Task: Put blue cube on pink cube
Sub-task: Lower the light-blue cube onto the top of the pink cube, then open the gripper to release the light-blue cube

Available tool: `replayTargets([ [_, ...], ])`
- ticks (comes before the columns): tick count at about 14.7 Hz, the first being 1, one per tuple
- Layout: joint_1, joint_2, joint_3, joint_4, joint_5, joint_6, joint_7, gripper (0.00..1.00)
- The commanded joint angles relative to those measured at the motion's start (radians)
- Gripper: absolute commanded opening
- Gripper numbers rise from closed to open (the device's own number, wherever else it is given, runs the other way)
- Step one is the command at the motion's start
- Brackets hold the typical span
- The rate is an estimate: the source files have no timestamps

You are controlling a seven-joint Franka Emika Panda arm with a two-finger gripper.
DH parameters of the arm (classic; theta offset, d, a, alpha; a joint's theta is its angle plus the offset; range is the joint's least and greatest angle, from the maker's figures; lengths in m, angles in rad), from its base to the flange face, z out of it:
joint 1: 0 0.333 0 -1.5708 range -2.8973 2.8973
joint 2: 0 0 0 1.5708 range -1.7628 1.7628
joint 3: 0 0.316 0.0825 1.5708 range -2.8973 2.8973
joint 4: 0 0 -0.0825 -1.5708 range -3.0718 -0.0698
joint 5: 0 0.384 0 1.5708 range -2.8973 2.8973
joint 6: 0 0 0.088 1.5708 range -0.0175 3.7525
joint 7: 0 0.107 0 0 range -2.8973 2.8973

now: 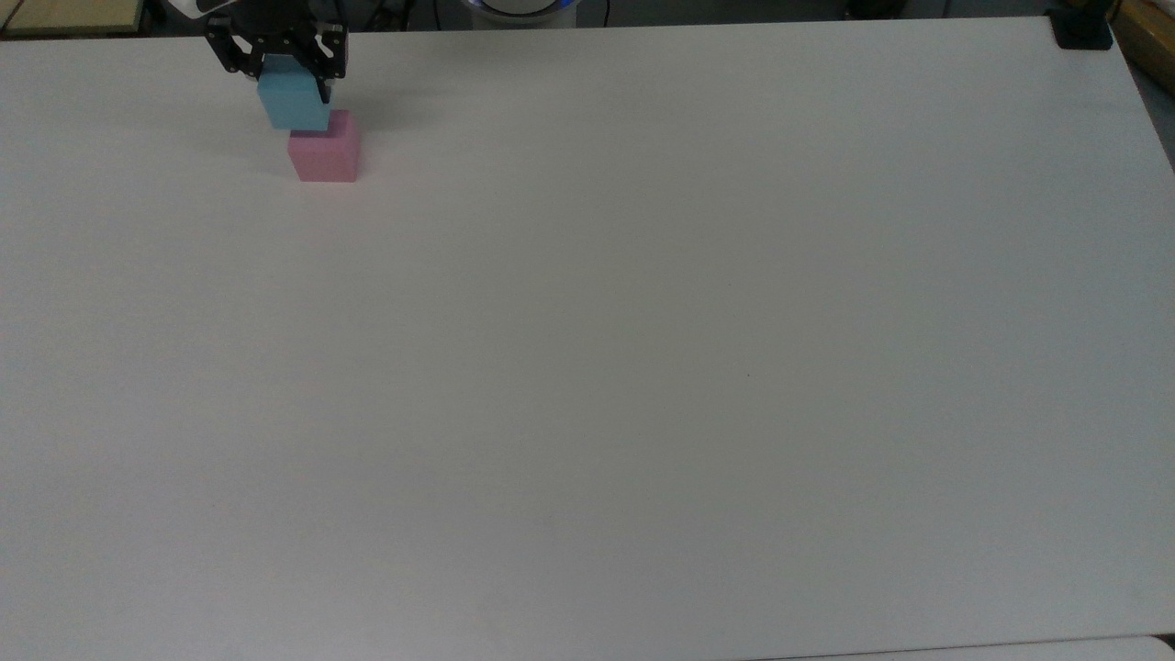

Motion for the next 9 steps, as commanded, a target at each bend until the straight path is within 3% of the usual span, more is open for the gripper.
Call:
replayTargets([
  [1,0.014,0.048,-0.001,0.034,-0.006,0.011,0.061,0.22],
  [3,0.026,0.062,0.0,0.037,-0.006,0.011,0.081,0.22],
  [7,0.037,0.078,0.007,0.039,-0.006,0.015,0.105,0.33],
  [8,0.043,0.078,0.007,0.039,-0.006,0.015,0.105,0.46],
  [9,0.048,0.078,0.007,0.039,-0.01,0.015,0.098,0.76],
])
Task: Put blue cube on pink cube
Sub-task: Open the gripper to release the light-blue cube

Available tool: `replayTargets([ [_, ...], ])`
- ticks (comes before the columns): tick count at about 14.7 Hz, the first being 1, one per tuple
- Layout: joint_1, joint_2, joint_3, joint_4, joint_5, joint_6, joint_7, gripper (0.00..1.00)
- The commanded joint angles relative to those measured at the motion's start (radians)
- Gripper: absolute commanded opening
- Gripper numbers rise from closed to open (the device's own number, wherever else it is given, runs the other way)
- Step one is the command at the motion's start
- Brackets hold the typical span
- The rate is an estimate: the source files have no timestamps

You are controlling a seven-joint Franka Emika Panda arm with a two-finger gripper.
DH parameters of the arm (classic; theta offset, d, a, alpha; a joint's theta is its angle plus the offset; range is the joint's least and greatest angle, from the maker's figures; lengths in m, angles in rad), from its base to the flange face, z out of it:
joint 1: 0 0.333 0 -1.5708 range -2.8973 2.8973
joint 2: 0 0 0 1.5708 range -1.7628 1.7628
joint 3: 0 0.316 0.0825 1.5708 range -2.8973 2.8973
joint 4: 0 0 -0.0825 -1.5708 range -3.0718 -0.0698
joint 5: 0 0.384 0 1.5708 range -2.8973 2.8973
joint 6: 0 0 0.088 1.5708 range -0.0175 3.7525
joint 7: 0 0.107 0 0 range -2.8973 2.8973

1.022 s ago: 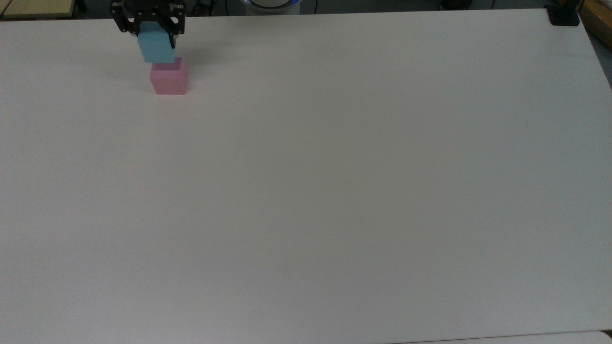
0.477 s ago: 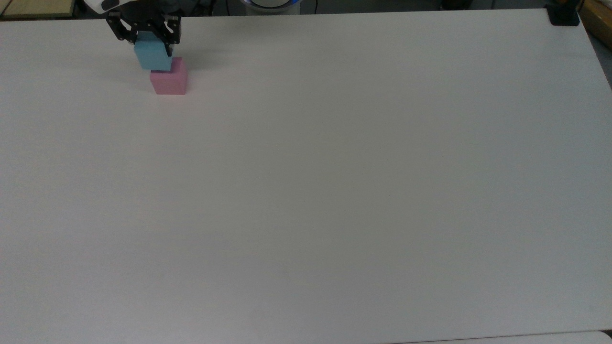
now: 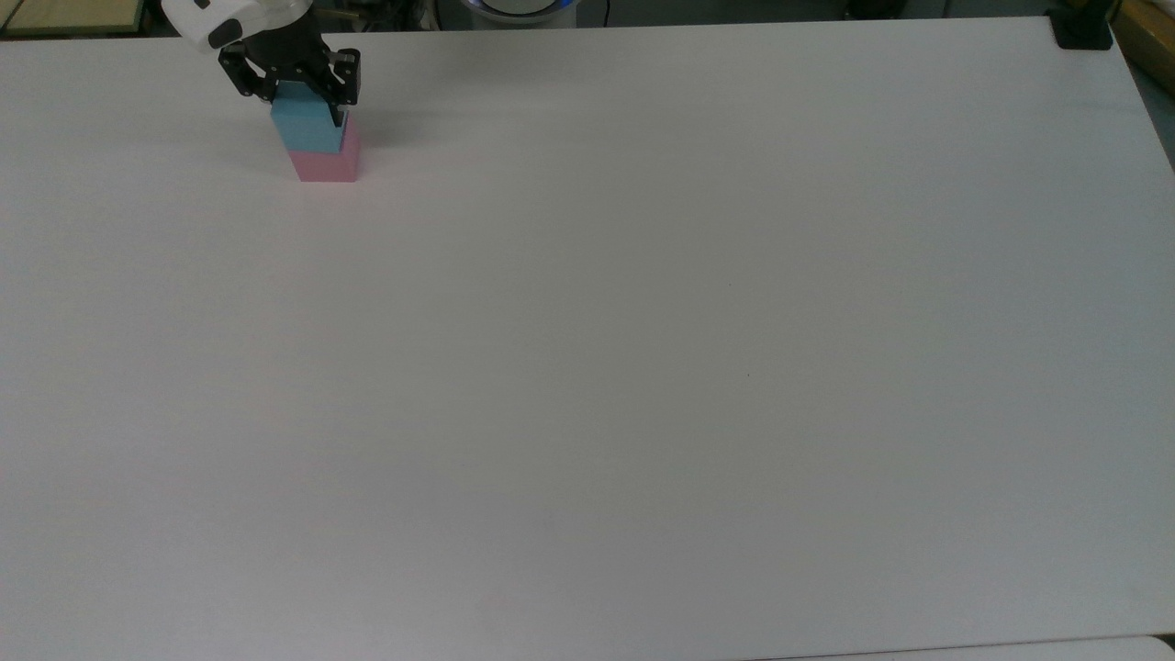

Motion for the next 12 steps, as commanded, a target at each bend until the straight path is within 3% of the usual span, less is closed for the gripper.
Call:
replayTargets([
  [1,0.021,0.004,0.001,0.003,-0.012,0.015,0.017,0.97],
  [6,0.009,-0.023,-0.002,0.023,-0.013,-0.025,-0.027,1.0],
  [12,0.025,-0.026,0.002,0.216,-0.012,-0.295,-0.044,1.0],
])
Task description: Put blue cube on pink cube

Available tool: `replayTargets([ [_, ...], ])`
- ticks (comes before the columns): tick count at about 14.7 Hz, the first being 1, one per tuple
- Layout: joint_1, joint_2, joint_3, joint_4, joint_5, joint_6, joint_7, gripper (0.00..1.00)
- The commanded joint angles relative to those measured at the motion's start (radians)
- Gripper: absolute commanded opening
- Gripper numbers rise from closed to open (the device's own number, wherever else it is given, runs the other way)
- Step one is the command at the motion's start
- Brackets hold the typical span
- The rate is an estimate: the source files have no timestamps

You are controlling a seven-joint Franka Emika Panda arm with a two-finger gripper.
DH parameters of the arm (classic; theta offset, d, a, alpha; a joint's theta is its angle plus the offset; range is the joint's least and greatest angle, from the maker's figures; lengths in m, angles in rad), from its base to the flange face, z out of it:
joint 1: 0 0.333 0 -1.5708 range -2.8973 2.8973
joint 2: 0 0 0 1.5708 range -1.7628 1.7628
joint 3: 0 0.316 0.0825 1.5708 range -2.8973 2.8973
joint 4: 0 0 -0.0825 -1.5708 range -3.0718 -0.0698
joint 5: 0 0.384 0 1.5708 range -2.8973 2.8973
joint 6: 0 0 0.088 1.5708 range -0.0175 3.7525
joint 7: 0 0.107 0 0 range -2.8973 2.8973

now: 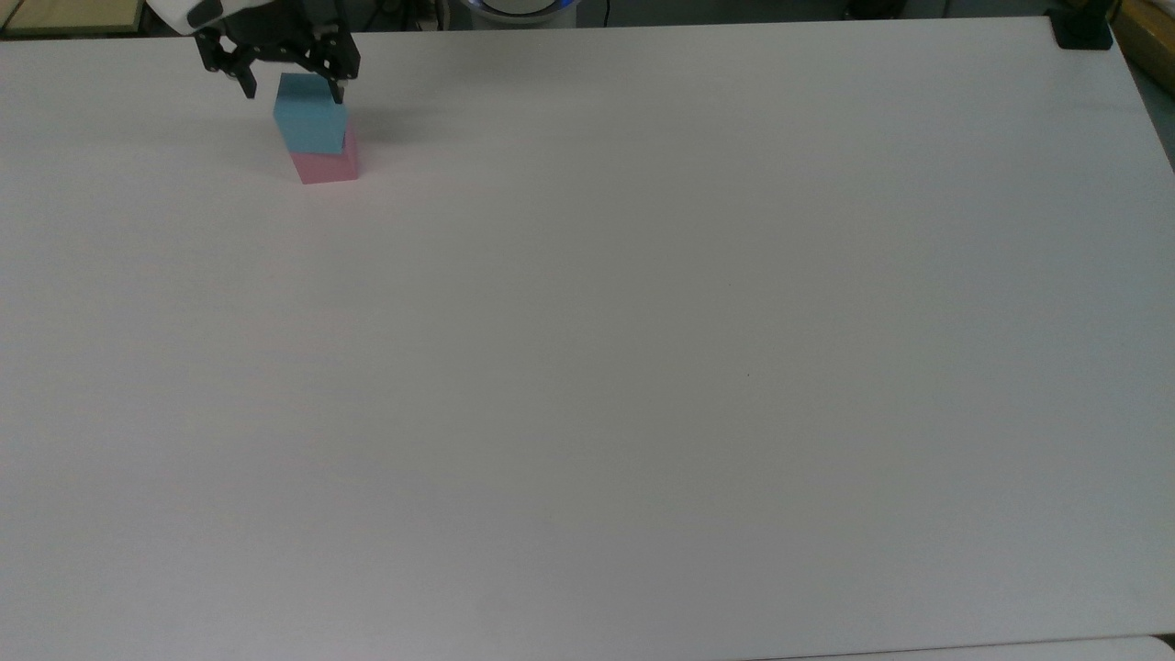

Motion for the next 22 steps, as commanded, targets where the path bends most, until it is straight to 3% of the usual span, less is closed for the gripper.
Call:
replayTargets([
  [1,0.04,-0.014,-0.001,0.115,-0.011,-0.165,-0.009,1.0],
  [4,0.086,-0.011,-0.001,0.238,-0.008,-0.284,0.012,1.0],
  [8,0.193,0.019,-0.001,0.469,-0.001,-0.467,0.126,1.0],
  [11,0.24,0.039,-0.001,0.565,0.004,-0.528,0.174,1.0],
  [17,0.382,0.042,-0.002,0.583,0.002,-0.547,0.292,1.0],
  [22,0.408,0.046,-0.005,0.617,0.007,-0.555,0.29,1.0],
])
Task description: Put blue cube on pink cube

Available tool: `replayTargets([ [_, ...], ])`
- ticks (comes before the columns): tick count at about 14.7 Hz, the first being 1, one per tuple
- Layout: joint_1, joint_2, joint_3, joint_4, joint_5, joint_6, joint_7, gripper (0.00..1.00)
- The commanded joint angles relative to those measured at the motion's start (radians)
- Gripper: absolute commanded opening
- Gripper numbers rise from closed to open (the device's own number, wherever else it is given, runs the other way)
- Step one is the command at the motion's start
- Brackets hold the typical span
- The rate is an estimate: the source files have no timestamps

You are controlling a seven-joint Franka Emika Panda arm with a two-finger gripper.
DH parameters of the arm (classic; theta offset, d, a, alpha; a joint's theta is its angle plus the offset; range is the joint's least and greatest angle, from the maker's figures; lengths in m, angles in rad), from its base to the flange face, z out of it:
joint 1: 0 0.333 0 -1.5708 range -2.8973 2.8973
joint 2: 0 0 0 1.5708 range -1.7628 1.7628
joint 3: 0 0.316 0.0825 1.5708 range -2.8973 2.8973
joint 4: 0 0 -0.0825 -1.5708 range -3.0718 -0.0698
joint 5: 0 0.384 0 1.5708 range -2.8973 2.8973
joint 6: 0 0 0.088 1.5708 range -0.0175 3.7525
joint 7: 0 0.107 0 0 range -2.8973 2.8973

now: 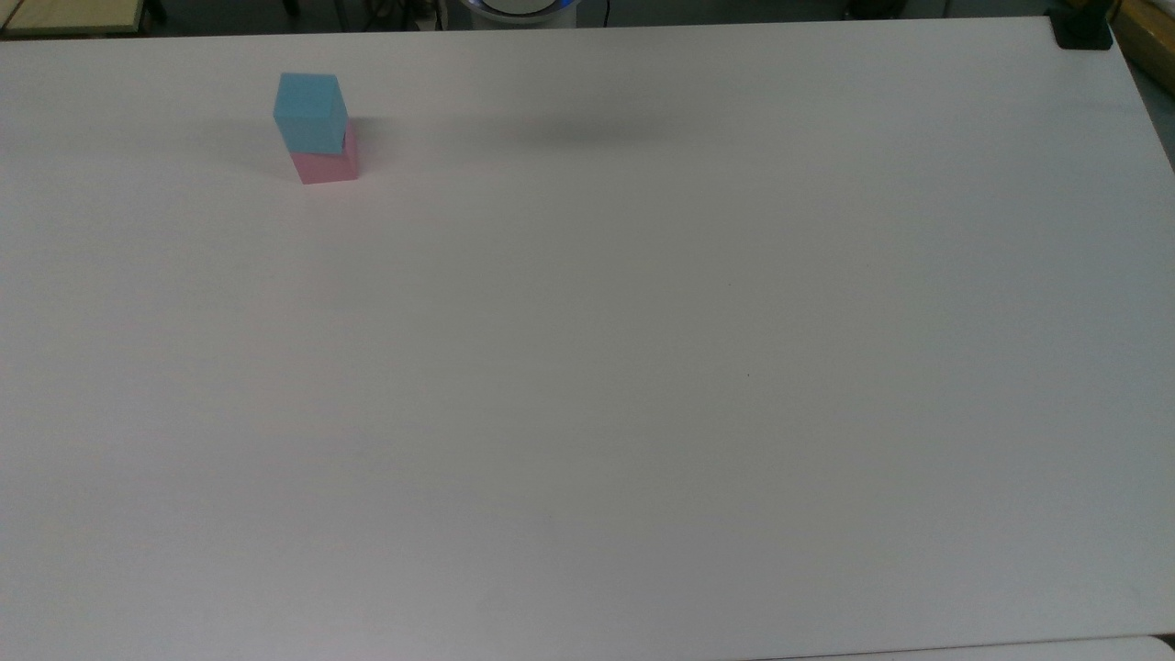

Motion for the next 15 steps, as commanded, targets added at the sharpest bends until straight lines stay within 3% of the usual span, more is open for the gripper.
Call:
replayTargets([
  [1,0.017,0.009,-0.015,0.038,0.006,-0.034,0.012,1.0],
  [5,0.007,0.007,-0.029,0.041,0.05,-0.03,0.001,1.0],
  [15,-0.001,-0.004,-0.03,0.041,0.05,-0.027,0.009,1.0],
])
